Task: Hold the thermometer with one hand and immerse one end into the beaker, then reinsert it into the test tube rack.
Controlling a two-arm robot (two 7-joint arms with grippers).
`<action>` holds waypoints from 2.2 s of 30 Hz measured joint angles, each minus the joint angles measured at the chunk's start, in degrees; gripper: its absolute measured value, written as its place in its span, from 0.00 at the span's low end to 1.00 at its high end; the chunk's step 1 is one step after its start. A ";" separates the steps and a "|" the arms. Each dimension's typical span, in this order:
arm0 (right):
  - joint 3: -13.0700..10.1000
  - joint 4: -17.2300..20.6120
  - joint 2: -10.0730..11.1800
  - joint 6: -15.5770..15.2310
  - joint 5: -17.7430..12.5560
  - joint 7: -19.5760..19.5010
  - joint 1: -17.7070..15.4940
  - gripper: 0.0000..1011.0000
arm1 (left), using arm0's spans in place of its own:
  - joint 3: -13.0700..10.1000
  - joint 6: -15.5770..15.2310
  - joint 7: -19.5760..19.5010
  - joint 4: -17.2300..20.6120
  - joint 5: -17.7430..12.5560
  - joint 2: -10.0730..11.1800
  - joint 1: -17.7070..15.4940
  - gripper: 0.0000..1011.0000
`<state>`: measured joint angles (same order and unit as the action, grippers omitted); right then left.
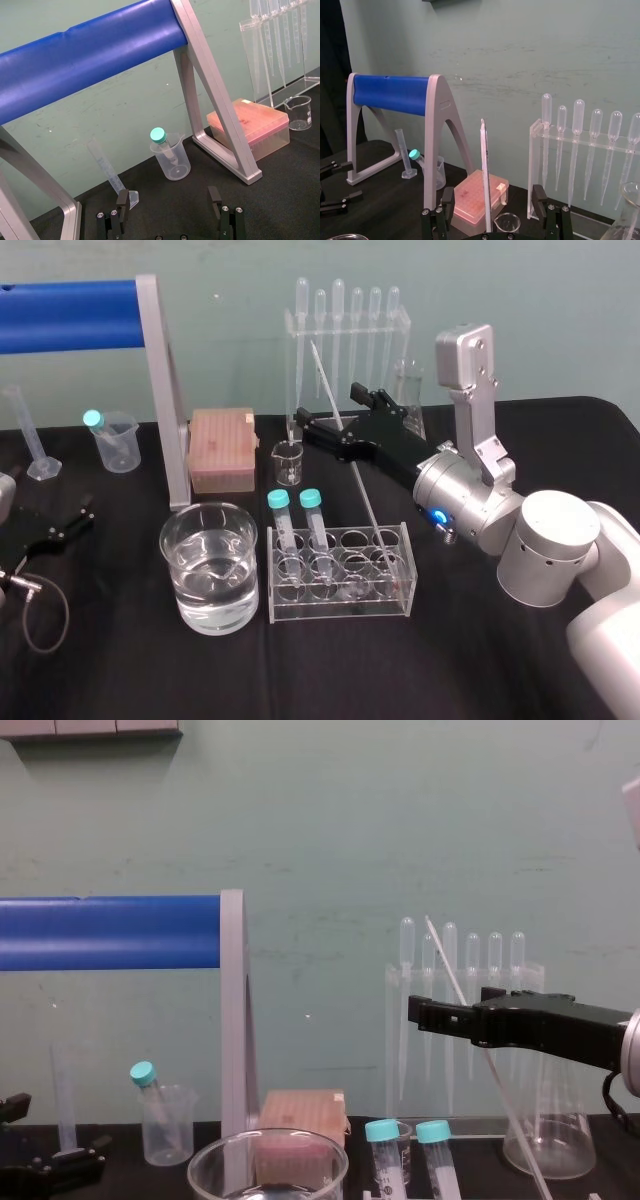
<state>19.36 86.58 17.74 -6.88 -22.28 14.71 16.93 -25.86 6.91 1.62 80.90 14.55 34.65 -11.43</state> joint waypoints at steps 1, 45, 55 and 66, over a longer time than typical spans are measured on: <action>0.01 0.00 0.00 0.00 0.00 0.00 -0.01 0.99 | 0.00 0.00 0.00 0.00 0.00 0.00 0.00 1.00; 0.20 0.04 0.12 0.05 -0.13 -0.25 -0.01 0.07 | 0.00 0.00 0.00 0.00 0.00 0.00 0.00 1.00; 0.20 0.04 0.12 0.05 -0.13 -0.28 -0.01 0.05 | 0.00 0.00 0.00 0.00 0.00 0.00 0.00 1.00; -2.01 1.71 -0.53 1.61 -0.52 1.40 -0.89 0.05 | 0.00 0.00 0.00 0.00 0.00 0.00 0.00 1.00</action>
<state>17.35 88.29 17.21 -5.26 -22.81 16.11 16.03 -25.86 6.91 1.62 80.90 14.55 34.65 -11.43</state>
